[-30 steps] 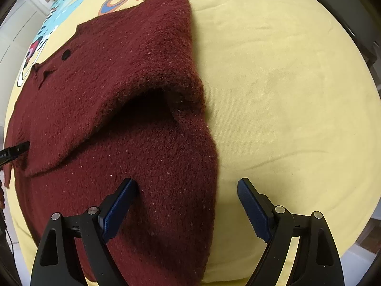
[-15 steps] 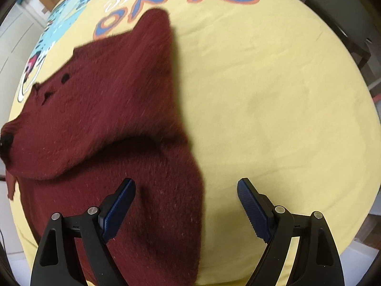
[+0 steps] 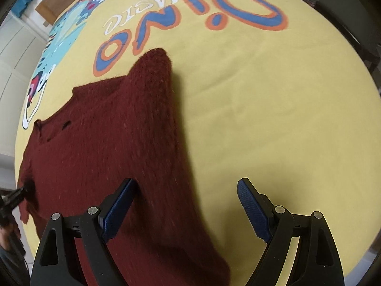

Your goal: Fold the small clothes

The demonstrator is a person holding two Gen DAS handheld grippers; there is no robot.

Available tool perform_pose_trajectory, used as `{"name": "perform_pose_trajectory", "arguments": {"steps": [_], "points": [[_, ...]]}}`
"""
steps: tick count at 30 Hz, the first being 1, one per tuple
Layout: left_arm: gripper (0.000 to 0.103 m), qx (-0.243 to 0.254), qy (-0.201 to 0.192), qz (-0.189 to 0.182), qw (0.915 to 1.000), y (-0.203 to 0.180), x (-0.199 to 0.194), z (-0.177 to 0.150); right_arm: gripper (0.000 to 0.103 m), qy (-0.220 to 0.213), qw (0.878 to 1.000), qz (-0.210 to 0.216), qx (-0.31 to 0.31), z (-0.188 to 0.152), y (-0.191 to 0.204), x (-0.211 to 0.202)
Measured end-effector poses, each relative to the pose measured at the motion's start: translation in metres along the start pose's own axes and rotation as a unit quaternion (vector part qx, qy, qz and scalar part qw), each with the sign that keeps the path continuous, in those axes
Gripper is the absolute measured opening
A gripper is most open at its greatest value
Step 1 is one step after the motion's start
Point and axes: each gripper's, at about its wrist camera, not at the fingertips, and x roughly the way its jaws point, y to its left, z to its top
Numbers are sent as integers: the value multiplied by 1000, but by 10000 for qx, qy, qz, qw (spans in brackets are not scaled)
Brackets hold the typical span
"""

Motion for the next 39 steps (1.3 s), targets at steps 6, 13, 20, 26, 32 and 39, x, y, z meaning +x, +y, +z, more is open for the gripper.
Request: {"name": "perform_pose_trajectory", "arguments": {"steps": [6,13,20,26,32,39], "points": [[11,90,-68,69,9999,-3,1,-3,19,42,10000,61,-1,-1,6,13],[14,-69,-201,-13,9998,10,3,-12,17,-133,9995,-286,3,-7,2,3],[29,2,-367,165,9992,9,-13,-32,30,-243,9968,-699,-311,-6,26,4],[97,20,-566,269,9980,2,-39,-32,78,-795,9895,-876,-834,-17,57,-29],[102,289,-1069,216,9936,-30,-69,-32,95,-1304,9769,-652,-1563,-36,118,-53],[102,153,-936,-30,9955,-72,-39,-41,102,-1354,9634,-549,-2246,-66,174,-9]]}}
